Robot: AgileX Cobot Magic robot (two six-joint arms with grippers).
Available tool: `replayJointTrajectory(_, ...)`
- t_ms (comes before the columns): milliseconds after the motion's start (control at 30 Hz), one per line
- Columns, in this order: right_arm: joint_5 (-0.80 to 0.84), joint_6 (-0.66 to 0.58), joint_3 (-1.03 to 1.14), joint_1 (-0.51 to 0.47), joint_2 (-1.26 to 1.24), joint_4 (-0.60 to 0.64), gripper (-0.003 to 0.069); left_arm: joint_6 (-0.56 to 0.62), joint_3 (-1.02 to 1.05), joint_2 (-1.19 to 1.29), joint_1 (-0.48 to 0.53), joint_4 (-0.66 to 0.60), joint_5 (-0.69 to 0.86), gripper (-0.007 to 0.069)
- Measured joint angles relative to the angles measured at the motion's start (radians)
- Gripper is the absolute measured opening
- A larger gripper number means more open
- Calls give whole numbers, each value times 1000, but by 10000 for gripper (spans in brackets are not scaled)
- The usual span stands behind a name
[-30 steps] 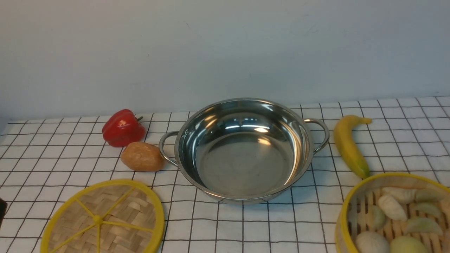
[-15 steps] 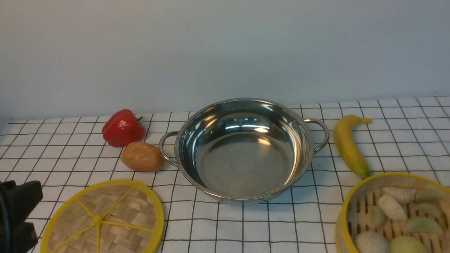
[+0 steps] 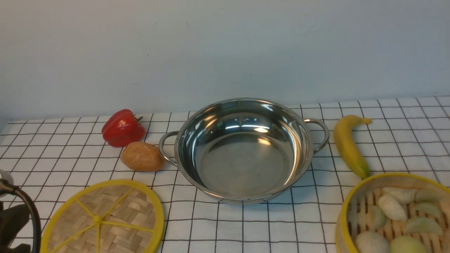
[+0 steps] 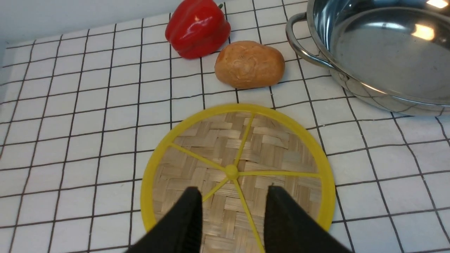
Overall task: Place the steamer in the pot on the white tablecloth, and put the lid on the steamer.
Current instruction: 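Reach for and grasp the rim of the bamboo steamer holding the buns with the right gripper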
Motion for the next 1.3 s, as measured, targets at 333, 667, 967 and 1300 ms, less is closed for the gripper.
replayJointTrajectory(333,173,120,-53,0,260,-194,242,-4,0,2,0,-12,-78,243)
replayJointTrajectory(667,93,141,-53,0,445,-288,276,-8,0,2,0,-19,-96,243)
replayJointTrajectory(967,-44,145,-55,-50,649,-293,435,-8,0,2,0,-20,-103,243)
replayJointTrajectory(1300,-176,163,-55,-50,784,-325,346,-8,0,2,0,-20,-110,243)
